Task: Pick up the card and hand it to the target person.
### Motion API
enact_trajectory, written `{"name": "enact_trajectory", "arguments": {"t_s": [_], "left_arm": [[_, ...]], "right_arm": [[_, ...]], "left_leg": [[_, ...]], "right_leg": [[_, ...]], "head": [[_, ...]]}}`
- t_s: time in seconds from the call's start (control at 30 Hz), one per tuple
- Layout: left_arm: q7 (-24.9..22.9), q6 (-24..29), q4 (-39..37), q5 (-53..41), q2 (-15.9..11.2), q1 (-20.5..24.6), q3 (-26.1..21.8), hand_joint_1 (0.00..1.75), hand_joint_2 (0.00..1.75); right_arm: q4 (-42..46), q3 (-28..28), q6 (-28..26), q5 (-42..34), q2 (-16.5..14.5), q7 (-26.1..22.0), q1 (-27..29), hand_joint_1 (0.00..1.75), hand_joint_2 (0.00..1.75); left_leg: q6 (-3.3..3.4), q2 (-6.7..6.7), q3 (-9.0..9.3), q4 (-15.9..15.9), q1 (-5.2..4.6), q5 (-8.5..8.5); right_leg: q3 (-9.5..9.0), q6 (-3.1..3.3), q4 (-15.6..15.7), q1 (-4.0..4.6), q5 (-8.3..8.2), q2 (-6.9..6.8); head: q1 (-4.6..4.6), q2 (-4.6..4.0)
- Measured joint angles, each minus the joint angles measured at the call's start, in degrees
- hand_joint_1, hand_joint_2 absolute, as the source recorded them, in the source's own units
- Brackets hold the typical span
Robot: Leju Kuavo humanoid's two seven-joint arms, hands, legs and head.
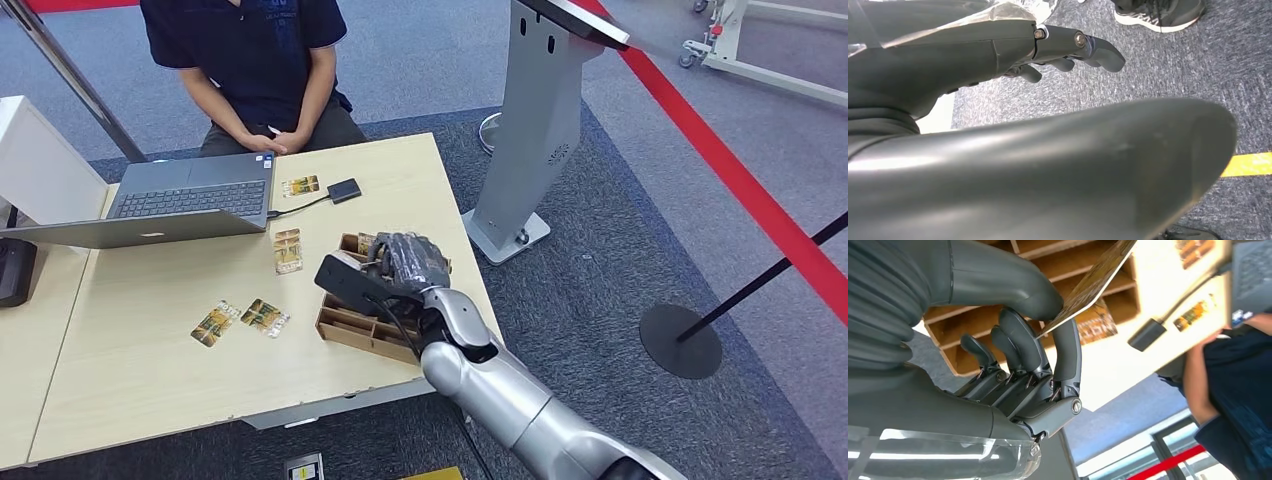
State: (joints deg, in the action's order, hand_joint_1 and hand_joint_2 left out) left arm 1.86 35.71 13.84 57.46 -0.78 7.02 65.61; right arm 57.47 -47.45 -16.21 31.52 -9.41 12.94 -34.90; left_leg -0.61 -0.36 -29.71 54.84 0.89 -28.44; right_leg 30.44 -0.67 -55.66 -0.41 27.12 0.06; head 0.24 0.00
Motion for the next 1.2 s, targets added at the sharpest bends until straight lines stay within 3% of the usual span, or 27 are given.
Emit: {"name": "enact_trajectory", "arguments": {"t_s": [0.47,0.9,1.0,1.07,1.13,1.2], "left_arm": [[0.8,-0.5,0.0,-1.0,-0.1,0.0,0.0,0.00,0.00],[1.0,-1.2,0.0,-2.8,-0.1,0.1,0.3,0.00,0.00],[1.0,-1.2,0.0,-2.9,-0.1,0.2,0.5,0.00,0.00],[0.9,-1.2,0.0,-2.9,-0.1,0.2,0.7,0.00,0.00],[0.8,-1.2,0.0,-3.0,-0.1,0.2,0.9,0.00,0.00],[0.7,-1.2,0.0,-3.1,-0.1,0.2,1.1,0.00,0.00]], "right_arm": [[3.1,0.4,2.9,-4.2,1.5,-1.0,-3.5,1.73,1.75],[-7.2,0.3,5.2,-3.7,-2.3,-1.5,-13.5,1.66,1.75],[-10.5,0.3,6.0,-4.6,-4.0,-2.3,-15.3,1.47,1.75],[-12.7,0.3,6.3,-5.4,-5.3,-2.8,-16.4,1.10,1.75],[-14.7,0.2,6.3,-6.5,-6.5,-3.0,-17.4,0.39,1.75],[-16.1,0.1,6.4,-7.5,-7.3,-2.7,-17.9,0.01,1.75]], "left_leg": [[-0.01,0.00,-0.01,0.0,0.00,0.01],[-0.03,-0.01,-0.02,0.0,0.00,0.03],[-0.03,-0.02,-0.02,0.0,0.01,0.03],[-0.03,-0.01,-0.02,0.0,0.01,0.03],[-0.03,-0.02,-0.02,0.0,0.01,0.03],[-0.03,-0.02,-0.02,0.0,0.01,0.03]], "right_leg": [[0.00,0.01,0.0,0.00,-0.01,0.00],[0.01,0.03,-0.1,0.00,-0.02,0.00],[0.01,0.03,-0.1,0.00,-0.02,0.00],[0.01,0.03,-0.1,0.00,-0.02,0.00],[0.01,0.03,-0.1,0.00,-0.02,0.00],[0.01,0.03,-0.1,0.00,-0.02,0.00]], "head": [[-0.01,0.00],[0.00,0.00],[0.00,0.00],[0.00,0.00],[0.00,0.00],[0.01,0.00]]}}
